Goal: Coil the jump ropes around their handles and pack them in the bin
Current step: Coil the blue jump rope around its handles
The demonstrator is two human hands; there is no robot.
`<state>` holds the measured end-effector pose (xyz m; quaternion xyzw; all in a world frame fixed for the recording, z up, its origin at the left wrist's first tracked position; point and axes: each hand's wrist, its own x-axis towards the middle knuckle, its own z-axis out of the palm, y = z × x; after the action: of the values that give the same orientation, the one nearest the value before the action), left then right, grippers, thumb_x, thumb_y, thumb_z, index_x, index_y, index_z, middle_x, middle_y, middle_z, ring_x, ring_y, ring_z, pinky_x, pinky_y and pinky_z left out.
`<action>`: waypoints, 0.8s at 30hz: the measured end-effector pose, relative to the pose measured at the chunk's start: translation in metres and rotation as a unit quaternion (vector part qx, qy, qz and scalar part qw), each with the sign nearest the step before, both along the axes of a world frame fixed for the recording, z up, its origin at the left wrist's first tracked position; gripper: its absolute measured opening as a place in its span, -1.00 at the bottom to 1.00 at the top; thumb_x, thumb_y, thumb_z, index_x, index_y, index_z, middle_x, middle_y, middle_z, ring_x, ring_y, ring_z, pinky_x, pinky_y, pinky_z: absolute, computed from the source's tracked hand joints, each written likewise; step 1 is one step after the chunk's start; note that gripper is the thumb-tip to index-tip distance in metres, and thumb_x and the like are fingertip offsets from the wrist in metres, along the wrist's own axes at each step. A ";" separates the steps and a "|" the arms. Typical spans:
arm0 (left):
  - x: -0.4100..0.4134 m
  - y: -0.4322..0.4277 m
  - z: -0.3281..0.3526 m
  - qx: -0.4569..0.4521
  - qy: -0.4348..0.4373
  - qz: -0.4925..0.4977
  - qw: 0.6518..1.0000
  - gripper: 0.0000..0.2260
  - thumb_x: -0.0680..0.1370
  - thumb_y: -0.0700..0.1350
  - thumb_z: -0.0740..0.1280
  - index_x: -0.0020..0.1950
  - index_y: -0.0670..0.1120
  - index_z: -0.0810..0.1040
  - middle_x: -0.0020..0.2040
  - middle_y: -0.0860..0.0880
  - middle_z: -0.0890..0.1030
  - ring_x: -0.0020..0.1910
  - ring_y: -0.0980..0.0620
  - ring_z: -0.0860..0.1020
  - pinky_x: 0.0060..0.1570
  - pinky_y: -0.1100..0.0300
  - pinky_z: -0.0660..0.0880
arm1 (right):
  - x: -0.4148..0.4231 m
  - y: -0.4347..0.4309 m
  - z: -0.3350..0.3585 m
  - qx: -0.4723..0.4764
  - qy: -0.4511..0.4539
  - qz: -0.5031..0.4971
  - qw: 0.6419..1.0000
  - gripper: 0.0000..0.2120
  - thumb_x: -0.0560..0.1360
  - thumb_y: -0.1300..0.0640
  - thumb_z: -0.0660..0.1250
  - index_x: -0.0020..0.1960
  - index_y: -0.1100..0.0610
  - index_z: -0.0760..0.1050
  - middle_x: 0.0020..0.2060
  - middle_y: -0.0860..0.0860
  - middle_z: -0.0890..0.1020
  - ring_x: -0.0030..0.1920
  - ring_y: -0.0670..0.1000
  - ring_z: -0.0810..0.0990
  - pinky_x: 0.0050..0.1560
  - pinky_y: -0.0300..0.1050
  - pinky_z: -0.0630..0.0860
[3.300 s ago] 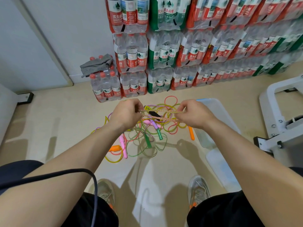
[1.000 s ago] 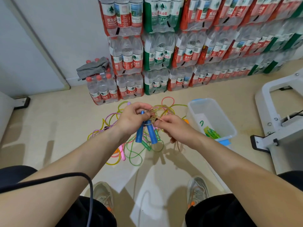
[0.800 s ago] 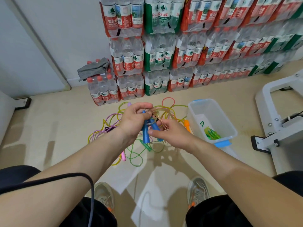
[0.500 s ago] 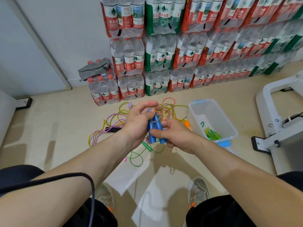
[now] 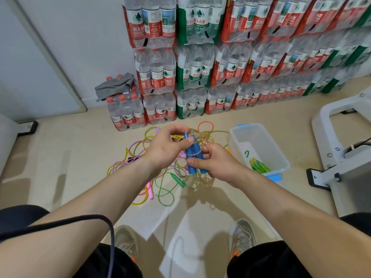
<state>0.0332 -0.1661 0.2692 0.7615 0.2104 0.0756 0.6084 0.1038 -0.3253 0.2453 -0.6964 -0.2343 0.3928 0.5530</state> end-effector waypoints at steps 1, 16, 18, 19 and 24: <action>0.000 0.003 0.001 0.023 0.008 -0.002 1.000 -0.81 0.53 -0.13 0.48 0.13 -0.08 0.60 0.01 0.01 0.56 -0.17 0.09 0.50 -0.10 0.24 0.49 | 0.001 0.000 -0.001 -0.003 -0.004 0.003 1.000 -0.89 0.53 0.26 0.45 0.04 0.14 0.62 -0.16 0.03 0.75 -0.16 -0.10 0.72 -0.20 -0.32 0.53; 0.002 0.019 0.003 0.077 0.090 -0.114 0.986 -0.68 0.41 0.05 0.57 -0.10 -0.19 0.64 -0.22 -0.10 0.55 -0.32 0.01 0.50 -0.24 0.12 0.46 | -0.001 0.000 -0.010 -0.080 -0.134 0.086 0.984 -0.93 0.51 0.12 0.50 -0.10 0.11 0.64 -0.31 -0.06 0.68 -0.28 -0.08 0.58 -0.18 -0.12 0.44; 0.001 0.016 0.000 0.079 0.082 -0.112 0.987 -0.70 0.43 0.00 0.56 -0.07 -0.21 0.63 -0.22 -0.10 0.55 -0.36 0.04 0.48 -0.29 0.14 0.46 | 0.000 -0.001 -0.011 -0.080 -0.133 0.085 0.984 -0.95 0.52 0.14 0.49 -0.08 0.10 0.64 -0.27 -0.04 0.72 -0.24 -0.09 0.65 -0.14 -0.14 0.52; 0.000 0.014 -0.002 0.077 0.080 -0.110 0.988 -0.71 0.45 0.00 0.55 -0.07 -0.22 0.62 -0.23 -0.09 0.56 -0.37 0.06 0.47 -0.31 0.16 0.46 | -0.001 -0.001 -0.012 -0.076 -0.133 0.079 0.985 -0.93 0.52 0.13 0.49 -0.05 0.12 0.63 -0.20 0.05 0.74 -0.16 -0.02 0.69 -0.05 -0.06 0.55; 0.001 0.014 -0.016 0.098 0.077 -0.077 0.989 -0.78 0.50 -0.01 0.51 -0.14 -0.15 0.61 -0.26 -0.01 0.56 -0.41 0.11 0.46 -0.29 0.17 0.43 | 0.000 -0.001 -0.011 -0.113 -0.182 0.052 0.975 -0.84 0.47 0.05 0.53 -0.25 -0.01 0.61 -0.37 -0.10 0.57 -0.35 -0.11 0.47 -0.25 -0.16 0.35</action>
<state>0.0342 -0.1525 0.2536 0.8348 0.1888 -0.0105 0.5170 0.1038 -0.3262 0.2339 -0.8012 -0.3205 0.3115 0.3979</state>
